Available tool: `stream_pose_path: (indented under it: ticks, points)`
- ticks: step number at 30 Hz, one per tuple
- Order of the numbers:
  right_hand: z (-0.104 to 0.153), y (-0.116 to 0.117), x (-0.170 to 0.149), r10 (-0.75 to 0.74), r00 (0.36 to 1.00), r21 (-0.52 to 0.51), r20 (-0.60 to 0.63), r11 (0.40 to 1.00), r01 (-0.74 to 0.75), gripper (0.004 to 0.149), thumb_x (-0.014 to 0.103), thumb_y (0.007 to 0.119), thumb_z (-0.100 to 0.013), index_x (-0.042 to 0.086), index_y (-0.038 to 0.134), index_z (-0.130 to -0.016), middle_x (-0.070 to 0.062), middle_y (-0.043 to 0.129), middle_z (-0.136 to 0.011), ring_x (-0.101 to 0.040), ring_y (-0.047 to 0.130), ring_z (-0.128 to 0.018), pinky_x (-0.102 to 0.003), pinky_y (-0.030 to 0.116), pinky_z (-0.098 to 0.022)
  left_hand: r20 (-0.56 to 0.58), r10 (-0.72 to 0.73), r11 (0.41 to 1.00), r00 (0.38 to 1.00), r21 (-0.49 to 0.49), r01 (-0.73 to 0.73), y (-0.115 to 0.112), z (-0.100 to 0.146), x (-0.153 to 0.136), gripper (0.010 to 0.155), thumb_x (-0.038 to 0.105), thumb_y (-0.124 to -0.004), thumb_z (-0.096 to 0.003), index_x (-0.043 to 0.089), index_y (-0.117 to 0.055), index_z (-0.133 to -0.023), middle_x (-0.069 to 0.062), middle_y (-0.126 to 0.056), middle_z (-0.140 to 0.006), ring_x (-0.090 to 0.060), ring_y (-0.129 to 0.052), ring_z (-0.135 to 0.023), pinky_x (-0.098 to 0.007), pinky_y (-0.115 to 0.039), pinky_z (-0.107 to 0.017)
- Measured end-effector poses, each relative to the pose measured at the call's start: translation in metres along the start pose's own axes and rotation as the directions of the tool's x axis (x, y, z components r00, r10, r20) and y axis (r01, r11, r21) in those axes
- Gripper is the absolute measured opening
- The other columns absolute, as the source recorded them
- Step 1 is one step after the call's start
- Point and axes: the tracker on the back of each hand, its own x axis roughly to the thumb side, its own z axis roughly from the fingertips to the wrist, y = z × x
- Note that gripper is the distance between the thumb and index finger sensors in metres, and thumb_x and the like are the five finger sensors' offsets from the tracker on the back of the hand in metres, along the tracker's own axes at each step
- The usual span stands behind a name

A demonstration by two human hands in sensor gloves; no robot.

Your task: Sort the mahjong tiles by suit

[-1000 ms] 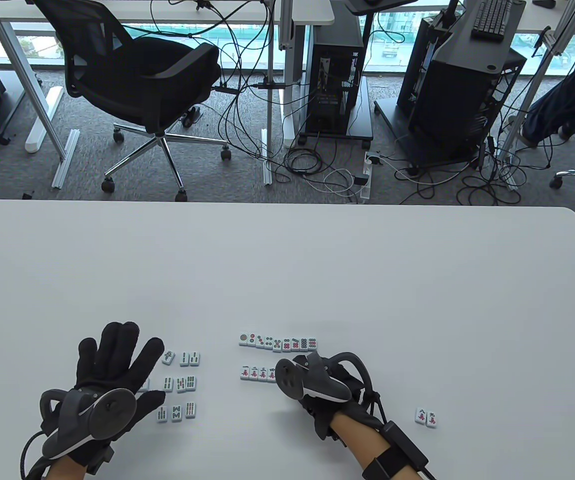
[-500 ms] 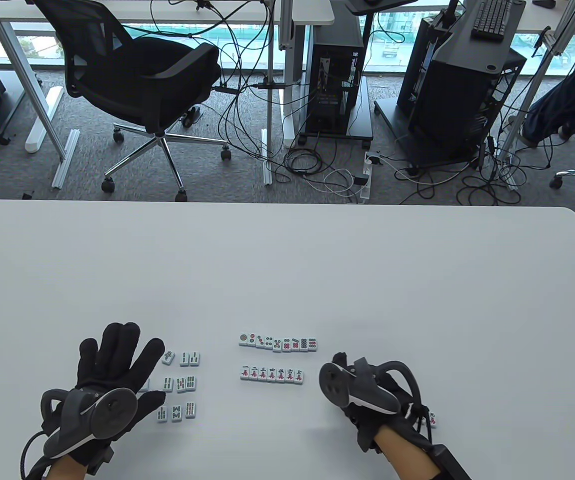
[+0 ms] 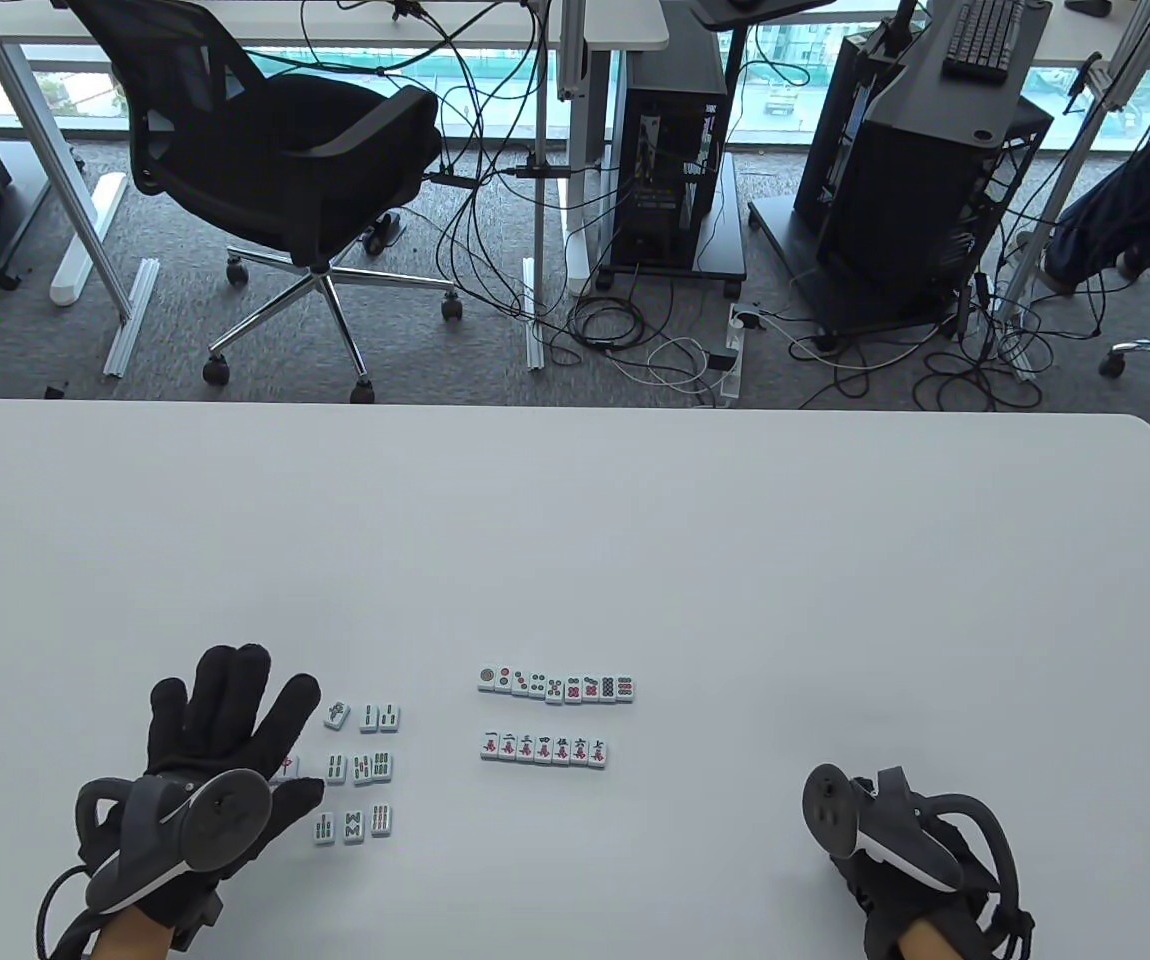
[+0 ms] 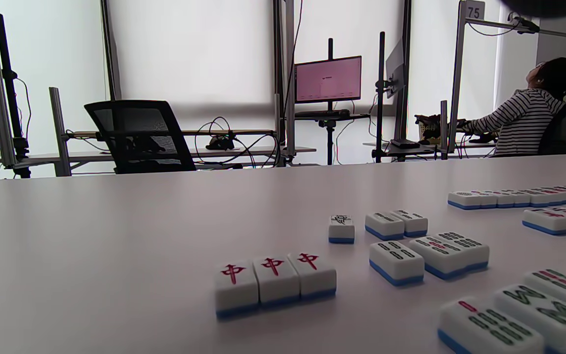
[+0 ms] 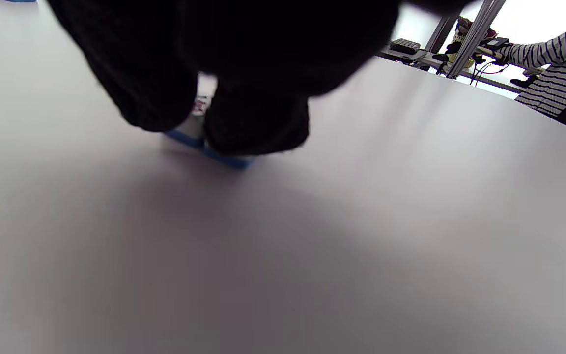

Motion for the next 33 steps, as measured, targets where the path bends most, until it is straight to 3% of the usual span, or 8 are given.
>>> stream_pose_path:
  ticks: [9,14,19,22,28,33]
  points:
    - [-0.005,0.005,0.007,0.034,0.998,-0.036,0.044,0.999,-0.032,0.058,0.036,0.086,-0.044,0.005,0.076,-0.092,-0.002,0.097,-0.04,-0.009,0.086,-0.009,-0.024,0.078,-0.004,-0.006,0.006,1.0,1.0,-0.008,-0.006,-0.001,0.0,-0.001,0.085,0.074,-0.061,-0.0358,0.048,-0.024,-0.107,0.01,0.004,-0.115,-0.024,-0.003,-0.115,-0.058,-0.014,-0.082]
    - [-0.016,-0.014,0.016,0.036,0.995,0.03,0.092,0.999,-0.039,0.059,0.037,0.087,-0.043,0.003,0.078,-0.09,-0.002,0.097,-0.041,-0.008,0.086,-0.009,-0.023,0.078,-0.005,-0.004,0.012,1.0,1.0,-0.001,-0.012,-0.001,-0.001,-0.002,0.085,0.074,-0.061,-0.0359,0.048,-0.024,-0.107,0.01,0.004,-0.115,-0.024,-0.003,-0.115,-0.058,-0.014,-0.082]
    - [-0.025,-0.05,0.058,-0.048,0.974,-0.139,0.221,0.987,0.08,0.059,0.036,0.087,-0.044,0.001,0.077,-0.09,-0.003,0.097,-0.043,-0.01,0.087,-0.011,-0.025,0.079,-0.006,-0.007,0.02,1.0,1.0,0.003,-0.02,-0.001,-0.001,-0.004,0.085,0.074,-0.061,-0.036,0.048,-0.024,-0.107,0.01,0.004,-0.115,-0.023,-0.003,-0.115,-0.058,-0.014,-0.082]
    - [-0.032,-0.058,0.089,-0.031,0.954,-0.22,0.297,0.97,0.1,0.059,0.037,0.087,-0.043,0.001,0.077,-0.09,-0.003,0.097,-0.044,-0.01,0.087,-0.011,-0.025,0.079,-0.007,-0.006,0.024,1.0,1.0,0.012,-0.024,0.0,0.0,-0.004,0.085,0.074,-0.061,-0.0359,0.048,-0.024,-0.107,0.01,0.004,-0.115,-0.023,-0.003,-0.115,-0.058,-0.014,-0.082]
    - [-0.05,-0.058,0.148,0.03,0.92,-0.248,0.391,0.966,0.074,0.059,0.037,0.086,-0.043,0.002,0.076,-0.09,-0.002,0.096,-0.045,-0.01,0.088,-0.012,-0.025,0.08,-0.008,-0.005,0.032,0.999,0.999,0.035,-0.032,0.005,0.001,-0.007,0.085,0.074,-0.061,-0.036,0.048,-0.024,-0.107,0.01,0.004,-0.115,-0.024,-0.003,-0.115,-0.058,-0.014,-0.082]
    - [-0.062,-0.056,0.17,0.025,0.917,-0.168,0.399,0.985,0.046,0.059,0.036,0.086,-0.044,0.002,0.076,-0.09,-0.004,0.096,-0.046,-0.011,0.088,-0.013,-0.026,0.08,-0.009,-0.003,0.048,0.998,0.999,0.052,-0.048,0.007,0.003,-0.008,0.085,0.074,-0.061,-0.0362,0.048,-0.024,-0.107,0.01,0.004,-0.115,-0.023,-0.003,-0.115,-0.058,-0.014,-0.082]
